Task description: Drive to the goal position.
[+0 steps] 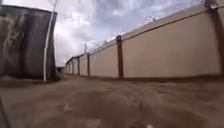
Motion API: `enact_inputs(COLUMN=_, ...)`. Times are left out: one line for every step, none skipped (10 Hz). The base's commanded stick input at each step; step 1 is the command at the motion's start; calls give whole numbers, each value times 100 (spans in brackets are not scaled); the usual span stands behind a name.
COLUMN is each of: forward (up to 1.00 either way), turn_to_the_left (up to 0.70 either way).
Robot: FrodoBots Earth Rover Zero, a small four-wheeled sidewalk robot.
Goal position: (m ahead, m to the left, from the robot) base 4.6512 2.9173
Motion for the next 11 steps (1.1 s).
enact_inputs(forward=70, turn_to_the_left=16)
enact_inputs(forward=70, turn_to_the_left=28)
enact_inputs(forward=70, turn_to_the_left=28)
enact_inputs(forward=70, turn_to_the_left=0)
enact_inputs(forward=70, turn_to_the_left=0)
enact_inputs(forward=70, turn_to_the_left=28)
enact_inputs(forward=70, turn_to_the_left=28)
enact_inputs(forward=70, turn_to_the_left=28)
enact_inputs(forward=70, turn_to_the_left=0)
enact_inputs(forward=70, turn_to_the_left=0)
enact_inputs(forward=70, turn_to_the_left=5)
